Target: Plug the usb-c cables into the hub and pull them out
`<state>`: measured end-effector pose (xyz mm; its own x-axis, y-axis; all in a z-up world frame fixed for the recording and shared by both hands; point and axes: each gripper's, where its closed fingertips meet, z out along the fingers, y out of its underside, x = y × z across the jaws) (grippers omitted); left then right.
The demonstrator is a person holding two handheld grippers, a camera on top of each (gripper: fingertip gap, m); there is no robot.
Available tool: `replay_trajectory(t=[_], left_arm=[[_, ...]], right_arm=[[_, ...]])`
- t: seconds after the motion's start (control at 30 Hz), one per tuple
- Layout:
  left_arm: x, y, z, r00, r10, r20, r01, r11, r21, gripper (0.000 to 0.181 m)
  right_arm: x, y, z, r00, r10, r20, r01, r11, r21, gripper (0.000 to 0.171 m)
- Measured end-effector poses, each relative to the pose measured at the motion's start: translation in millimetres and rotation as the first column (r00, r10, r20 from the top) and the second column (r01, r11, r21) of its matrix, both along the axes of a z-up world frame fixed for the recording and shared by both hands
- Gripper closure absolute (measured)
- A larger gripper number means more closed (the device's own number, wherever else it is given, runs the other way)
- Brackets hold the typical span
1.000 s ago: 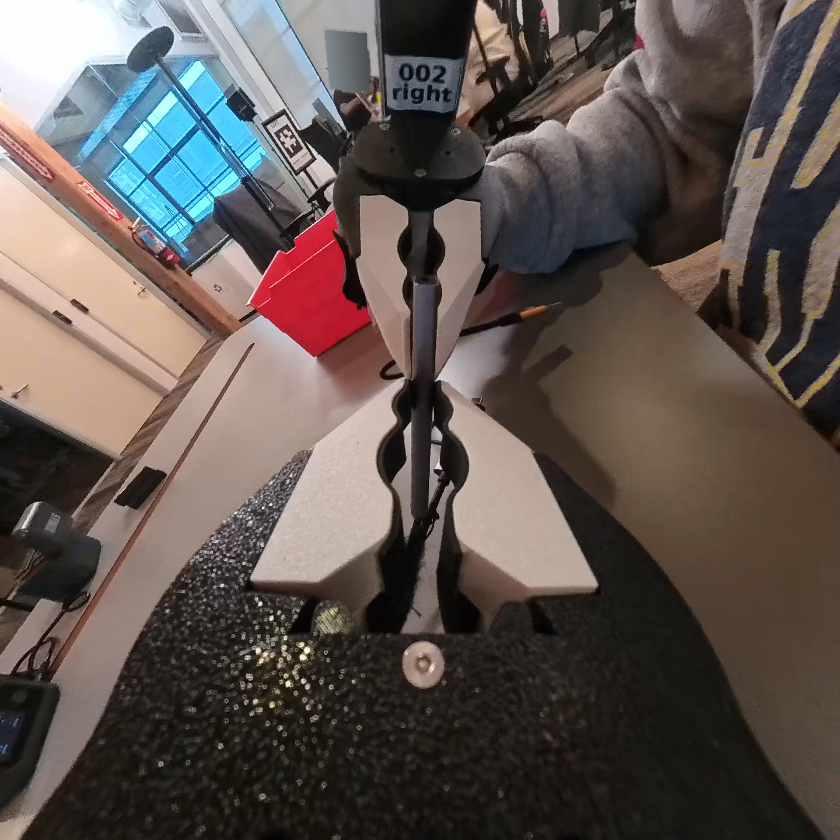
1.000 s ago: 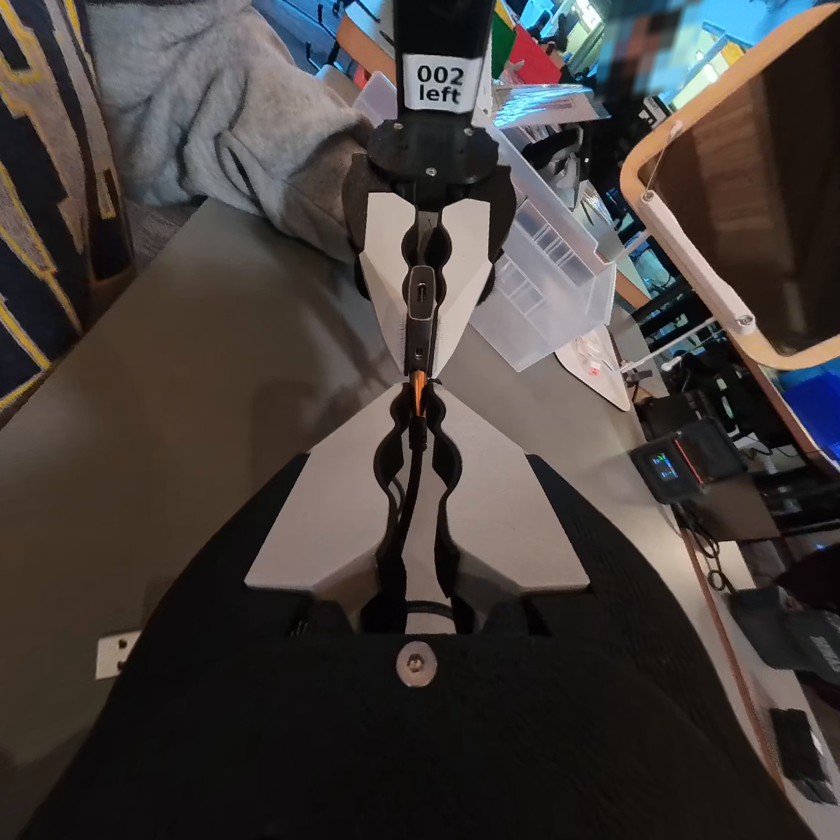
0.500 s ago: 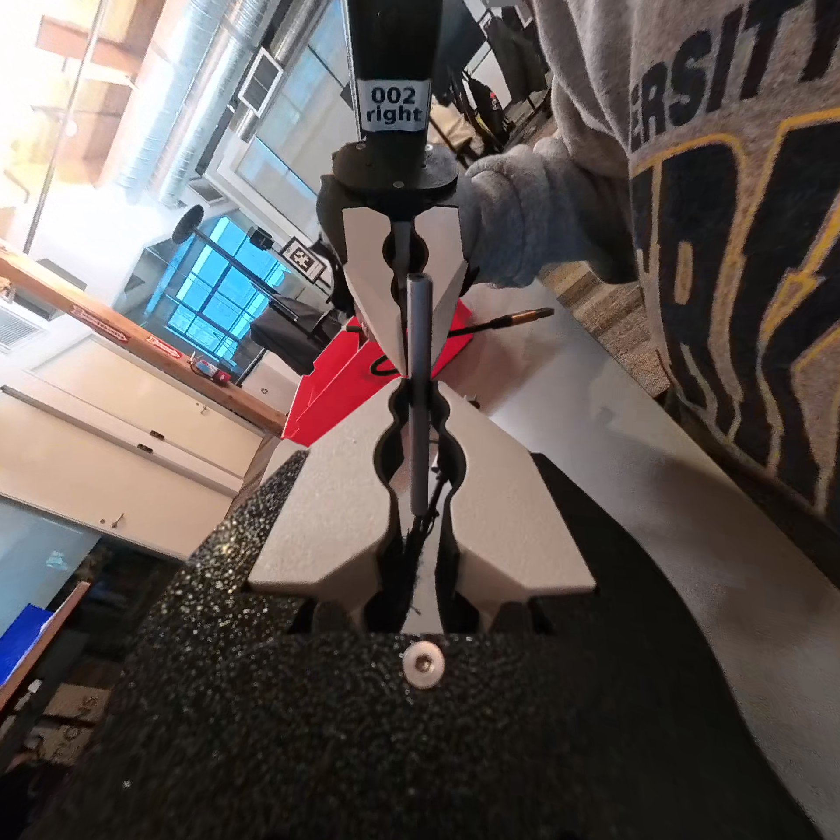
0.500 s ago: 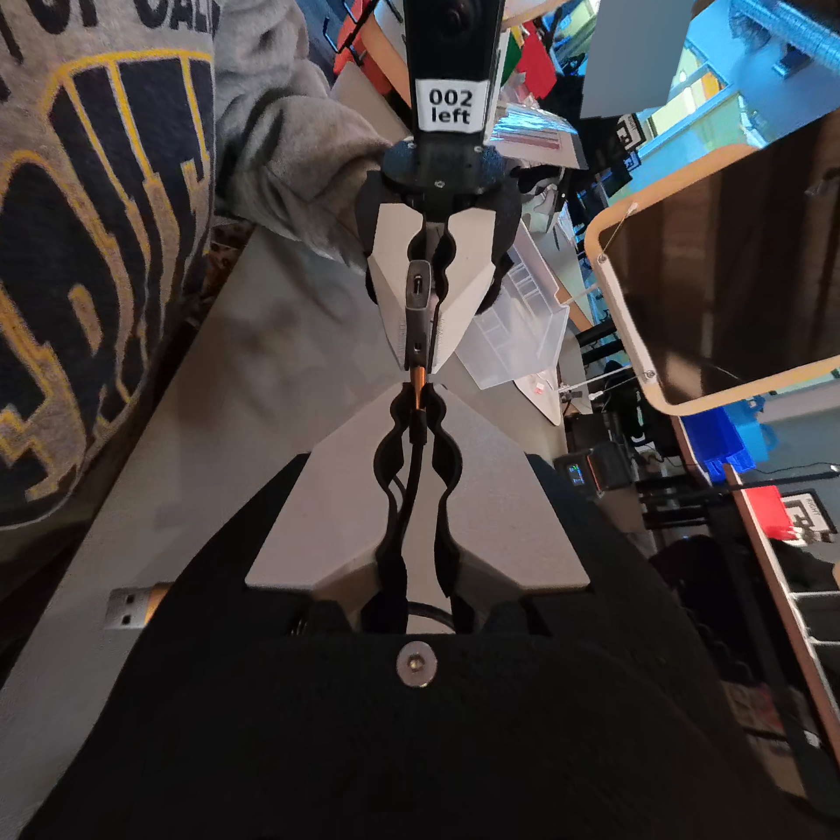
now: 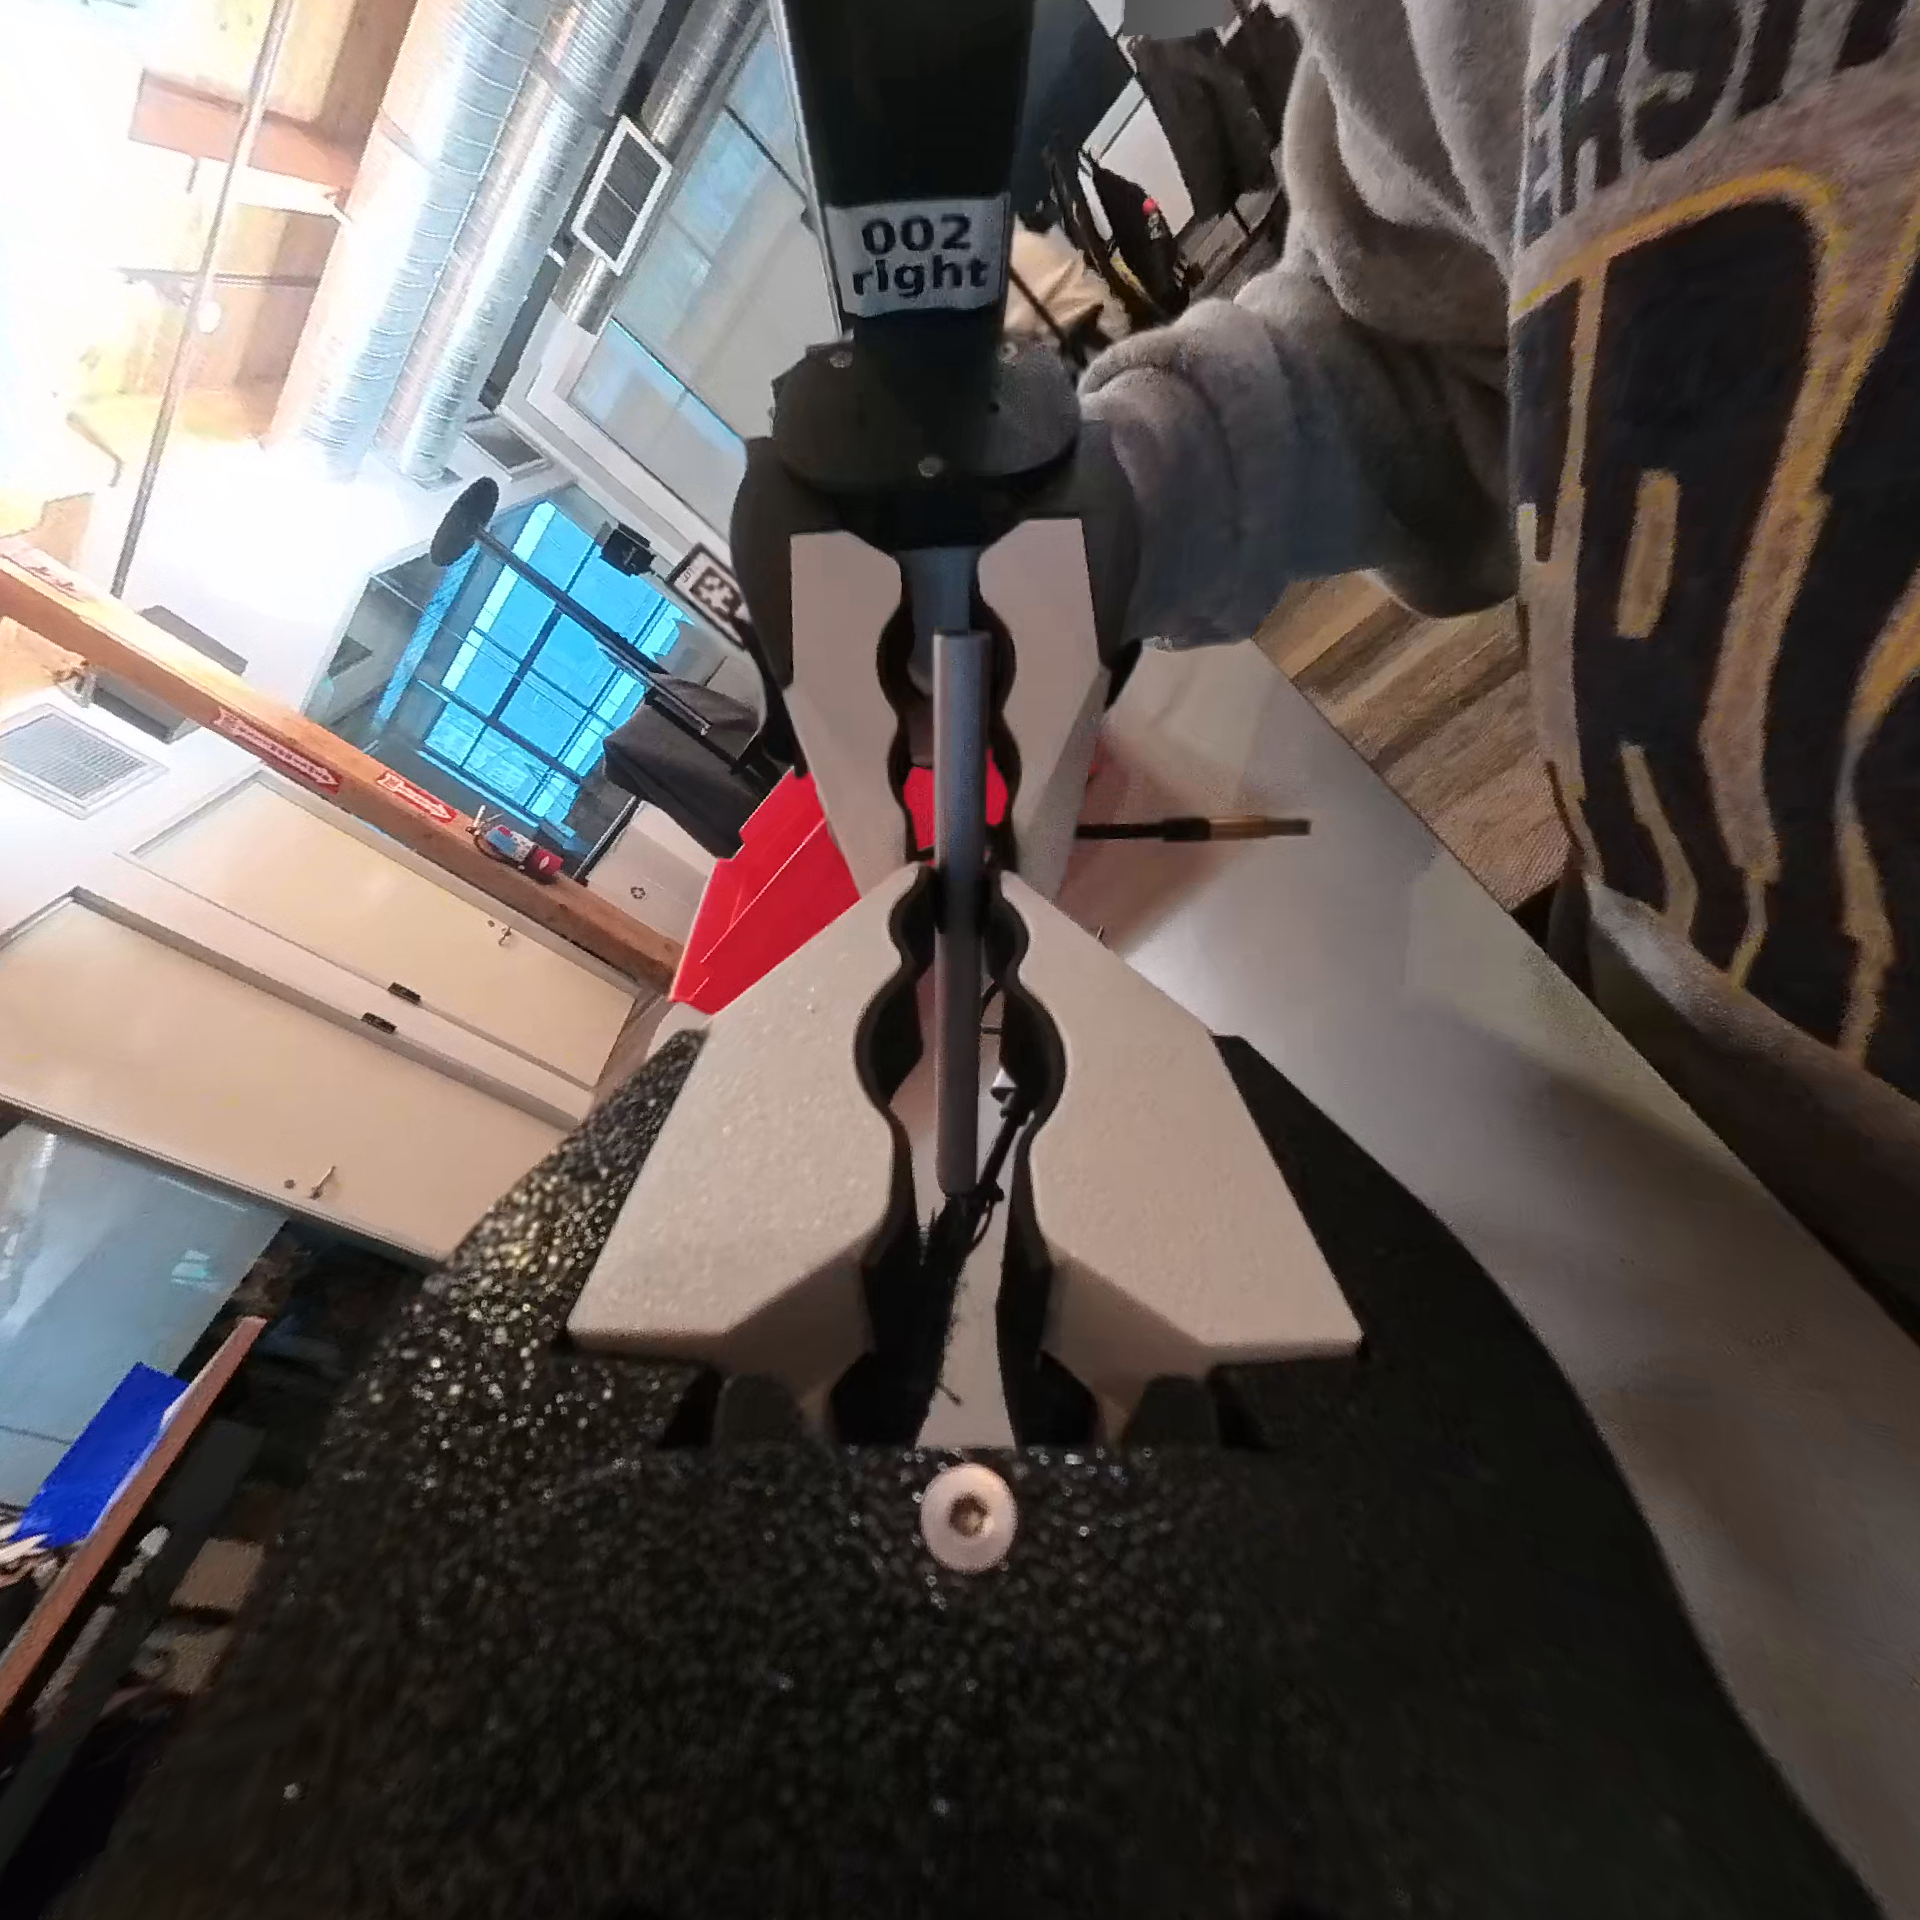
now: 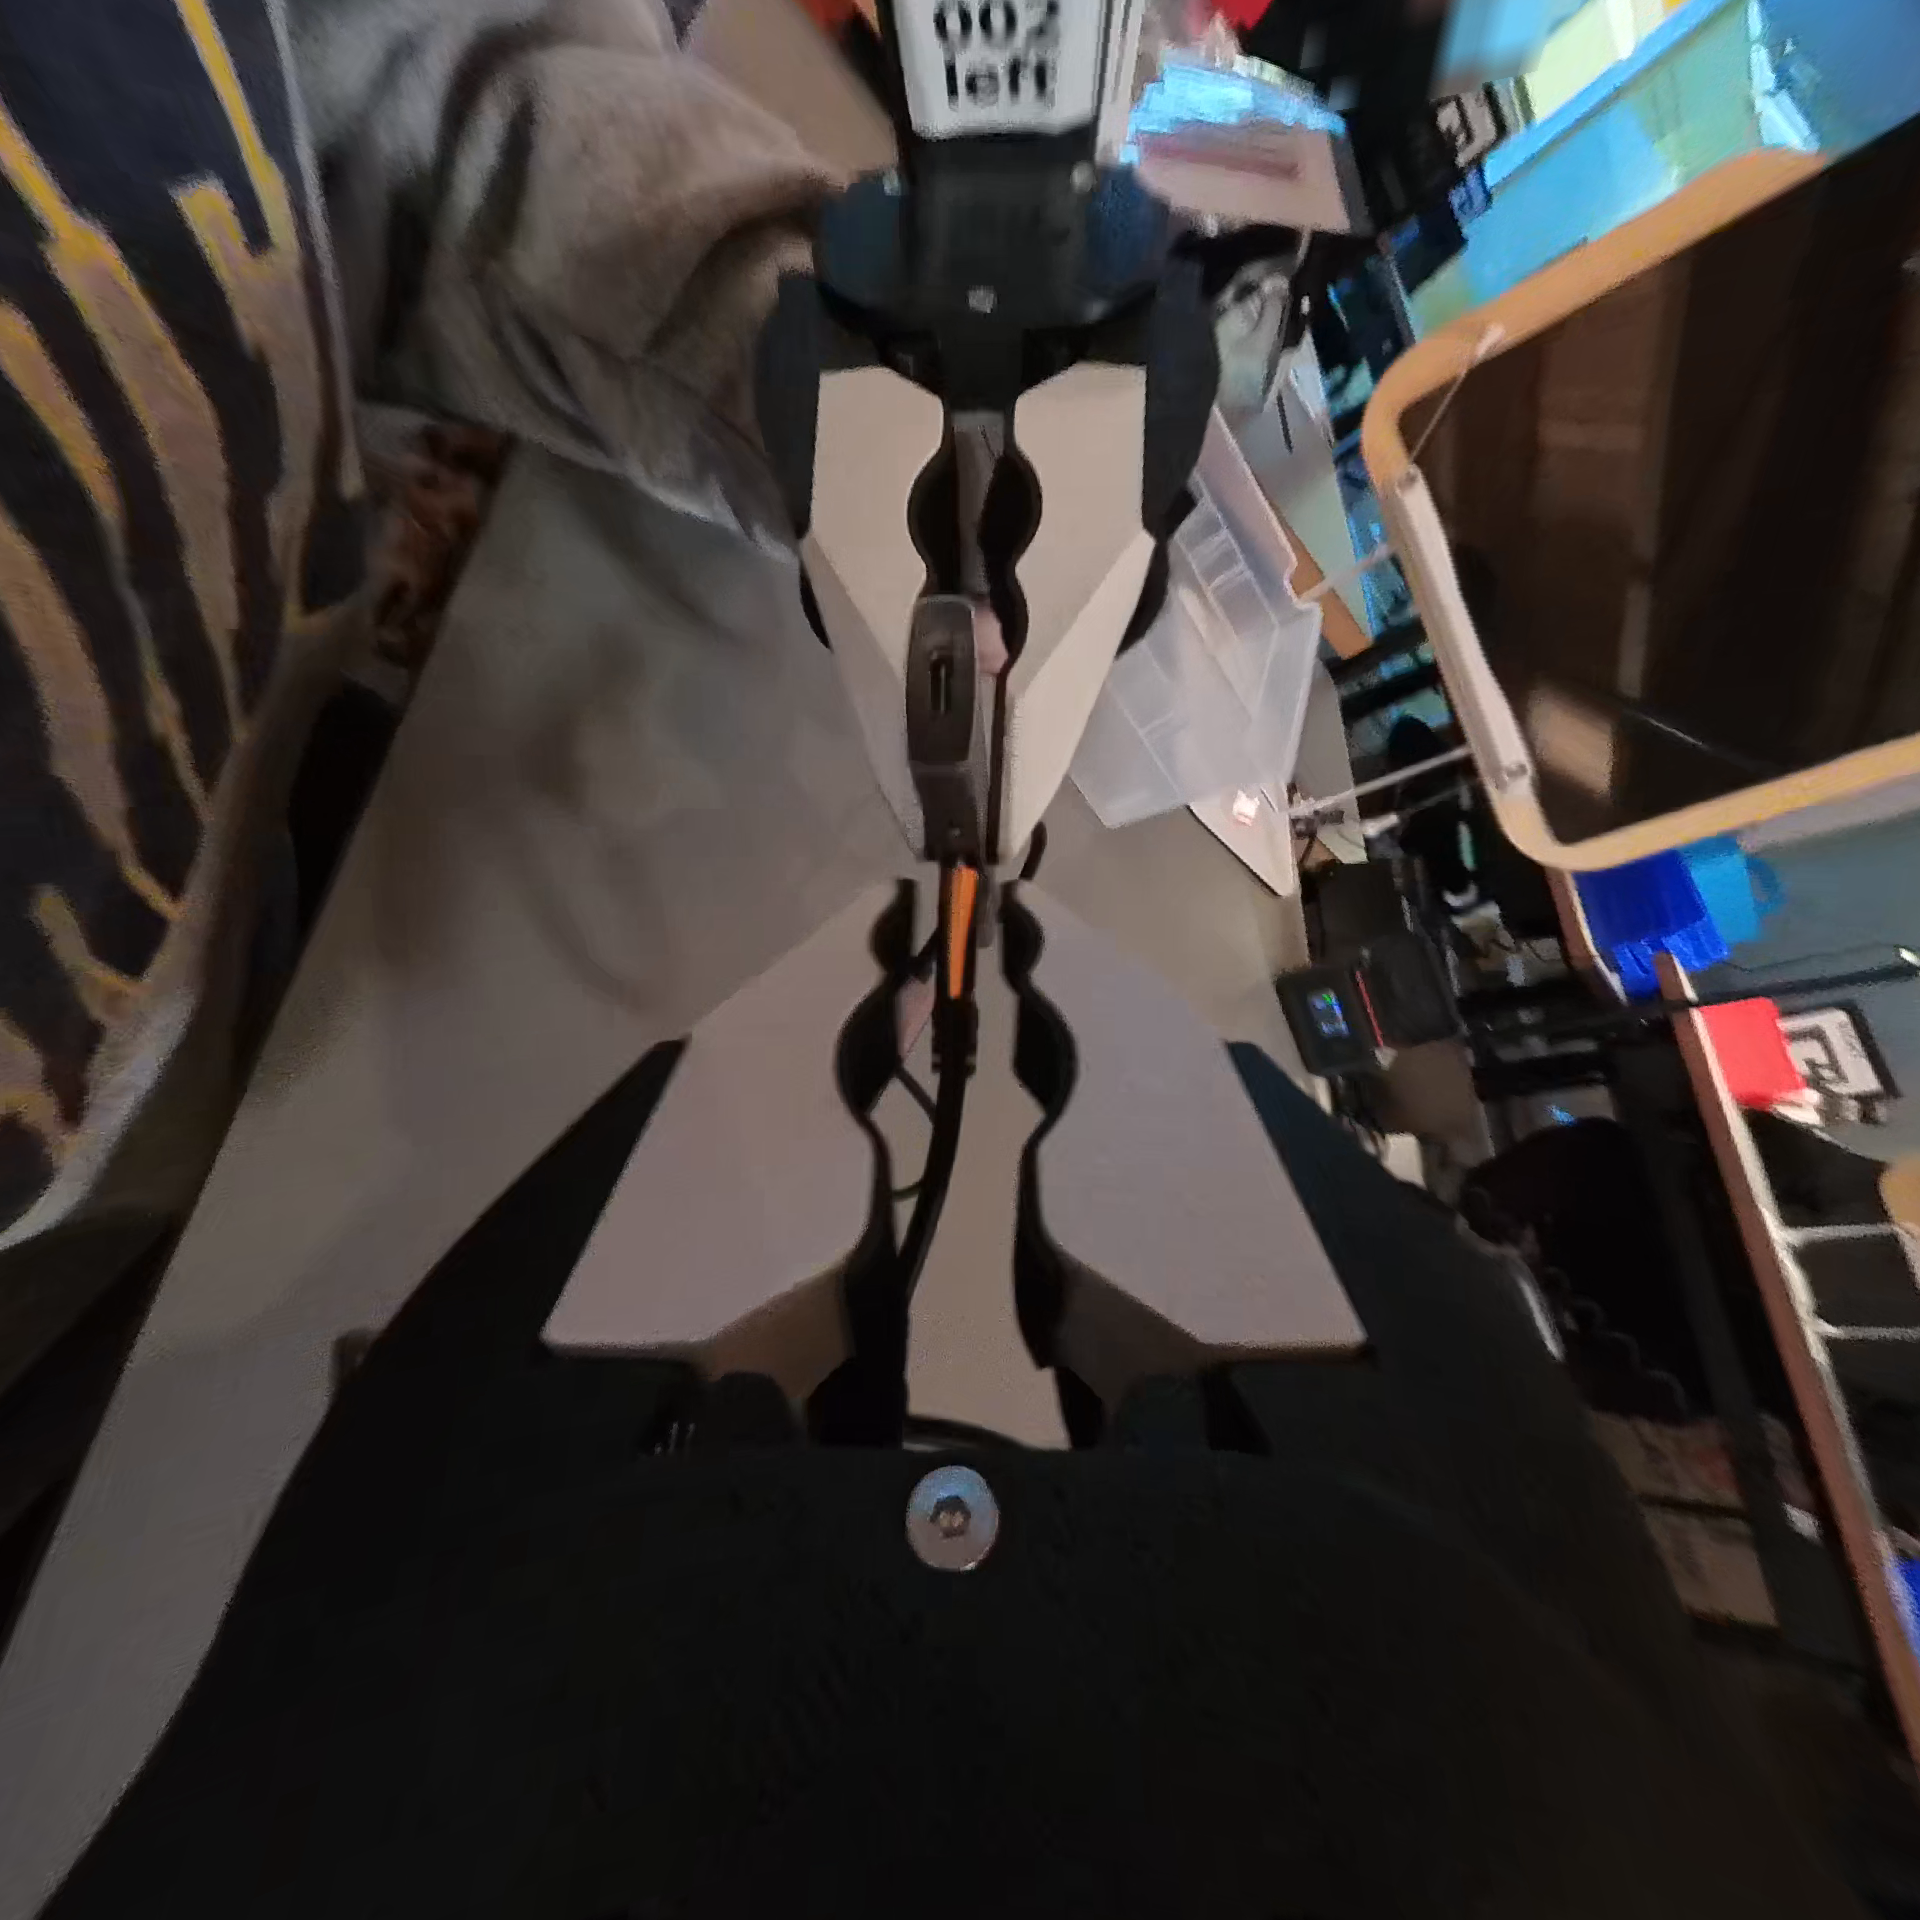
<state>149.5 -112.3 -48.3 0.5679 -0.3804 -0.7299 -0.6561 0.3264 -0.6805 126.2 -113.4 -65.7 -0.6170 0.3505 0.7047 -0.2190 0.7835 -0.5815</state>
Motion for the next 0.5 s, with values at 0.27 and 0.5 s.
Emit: replay_trajectory(t=[0.27,0.5], left_arm=[[-18.3,0.4,-1.6,0.997,0.076,0.003,-0.076,0.997,-0.018,0.175],[-17.1,8.1,-5.9,0.996,0.084,-0.006,-0.085,0.996,-0.017,0.175]], right_arm=[[-2.6,38.4,-0.1,0.990,-0.119,-0.072,0.129,0.979,0.157,0.171],[2.8,48.0,-2.1,0.992,-0.114,-0.054,0.119,0.986,0.116,0.171]])
